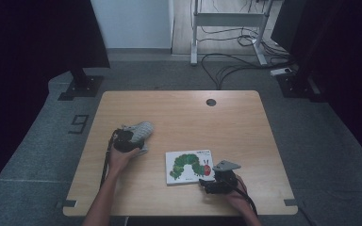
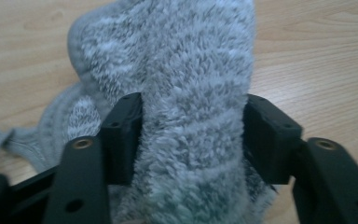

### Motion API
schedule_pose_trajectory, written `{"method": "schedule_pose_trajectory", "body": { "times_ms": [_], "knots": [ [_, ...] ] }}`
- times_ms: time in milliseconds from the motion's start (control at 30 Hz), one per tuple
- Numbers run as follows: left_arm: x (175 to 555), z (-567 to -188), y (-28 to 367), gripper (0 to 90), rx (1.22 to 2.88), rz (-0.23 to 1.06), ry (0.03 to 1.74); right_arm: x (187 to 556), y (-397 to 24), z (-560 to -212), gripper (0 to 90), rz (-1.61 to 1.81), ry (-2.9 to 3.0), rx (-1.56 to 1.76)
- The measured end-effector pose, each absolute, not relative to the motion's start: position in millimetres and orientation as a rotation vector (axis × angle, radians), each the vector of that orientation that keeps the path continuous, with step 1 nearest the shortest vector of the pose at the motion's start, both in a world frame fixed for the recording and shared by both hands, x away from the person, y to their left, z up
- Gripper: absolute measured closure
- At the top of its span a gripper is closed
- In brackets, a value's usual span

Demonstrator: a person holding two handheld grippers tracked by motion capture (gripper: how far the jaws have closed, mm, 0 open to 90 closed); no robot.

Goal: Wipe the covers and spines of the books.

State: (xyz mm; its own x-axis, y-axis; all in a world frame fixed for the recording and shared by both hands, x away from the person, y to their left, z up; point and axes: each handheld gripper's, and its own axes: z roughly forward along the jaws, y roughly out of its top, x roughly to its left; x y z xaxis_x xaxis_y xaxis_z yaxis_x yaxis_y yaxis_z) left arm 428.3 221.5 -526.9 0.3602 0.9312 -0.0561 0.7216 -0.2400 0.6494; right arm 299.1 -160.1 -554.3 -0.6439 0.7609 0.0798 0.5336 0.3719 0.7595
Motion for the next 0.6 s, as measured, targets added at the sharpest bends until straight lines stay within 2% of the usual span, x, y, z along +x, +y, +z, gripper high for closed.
{"method": "schedule_pose_trajectory", "body": {
  "times_ms": [333,600],
  "knots": [
    [427.3,-532.0,228.7,66.8,1.992,0.456,1.439,298.3,-159.7,-554.4,18.0,1.137,2.349,1.144],
    [425.5,-527.0,232.4,72.8,1.967,0.415,1.432,298.3,-159.8,-554.4,18.0,1.137,2.349,1.143]
  ]
}}
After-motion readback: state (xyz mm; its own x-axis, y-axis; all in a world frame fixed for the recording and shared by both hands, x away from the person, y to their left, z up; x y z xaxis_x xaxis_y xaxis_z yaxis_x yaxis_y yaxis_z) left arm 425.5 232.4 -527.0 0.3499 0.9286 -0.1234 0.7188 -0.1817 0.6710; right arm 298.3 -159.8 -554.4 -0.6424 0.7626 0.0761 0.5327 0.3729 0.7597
